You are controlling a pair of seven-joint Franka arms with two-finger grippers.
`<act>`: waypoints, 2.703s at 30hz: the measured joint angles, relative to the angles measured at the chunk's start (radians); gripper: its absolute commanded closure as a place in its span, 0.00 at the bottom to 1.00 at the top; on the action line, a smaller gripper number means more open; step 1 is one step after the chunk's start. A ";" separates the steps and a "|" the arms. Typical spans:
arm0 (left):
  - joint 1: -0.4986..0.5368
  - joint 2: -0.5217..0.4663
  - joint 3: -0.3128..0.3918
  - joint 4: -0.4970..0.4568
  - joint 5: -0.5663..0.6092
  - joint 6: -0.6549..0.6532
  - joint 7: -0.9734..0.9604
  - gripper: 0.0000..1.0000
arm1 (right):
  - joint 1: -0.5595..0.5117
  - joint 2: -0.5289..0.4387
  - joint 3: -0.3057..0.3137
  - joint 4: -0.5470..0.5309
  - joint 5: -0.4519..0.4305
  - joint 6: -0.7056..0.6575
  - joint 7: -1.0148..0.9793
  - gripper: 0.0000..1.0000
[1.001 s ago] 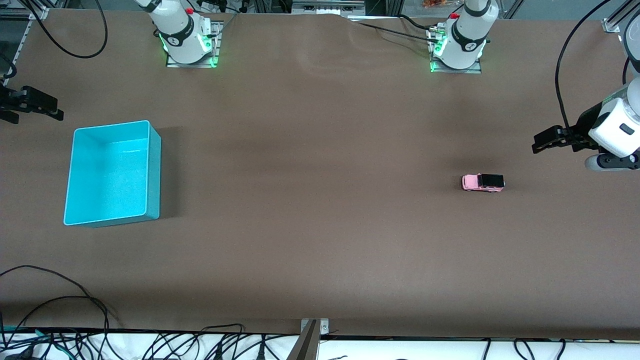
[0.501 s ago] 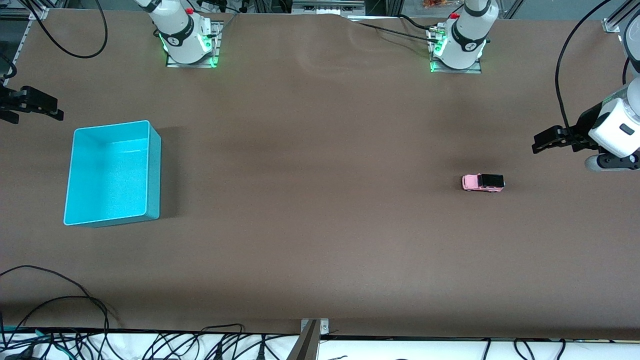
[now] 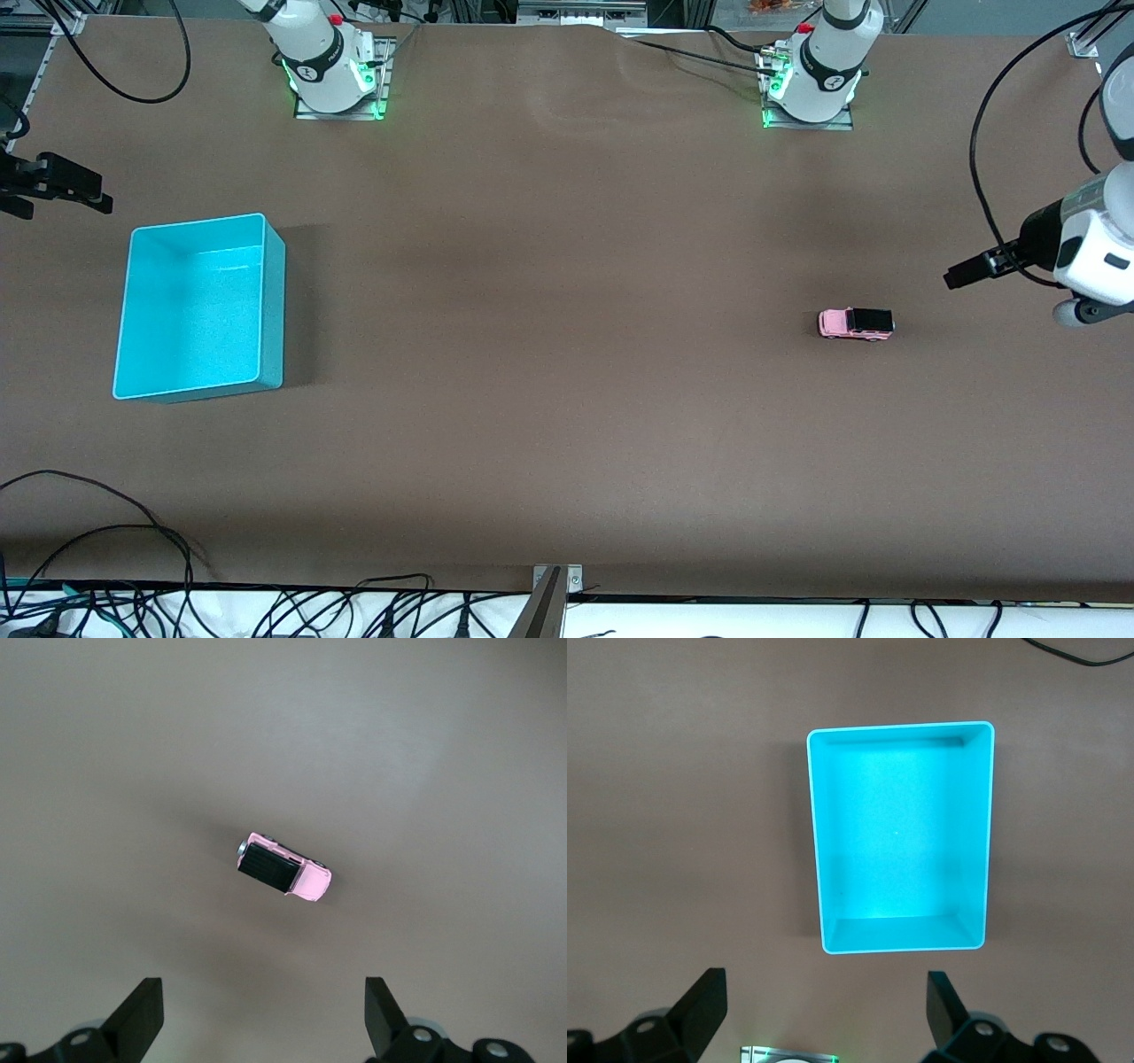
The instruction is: Wind and store pink jeep toy
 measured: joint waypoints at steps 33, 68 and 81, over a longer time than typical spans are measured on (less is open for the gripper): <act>0.000 0.155 0.000 -0.393 0.000 0.570 -1.124 0.00 | 0.000 0.000 0.000 0.000 0.000 0.000 0.000 0.00; -0.005 0.238 -0.006 -0.516 0.024 0.827 -1.161 0.66 | 0.000 0.000 0.000 0.000 0.000 -0.002 0.000 0.00; -0.018 0.236 -0.010 -0.501 0.024 0.828 -1.161 0.79 | 0.000 0.000 0.000 0.000 0.000 -0.002 0.000 0.00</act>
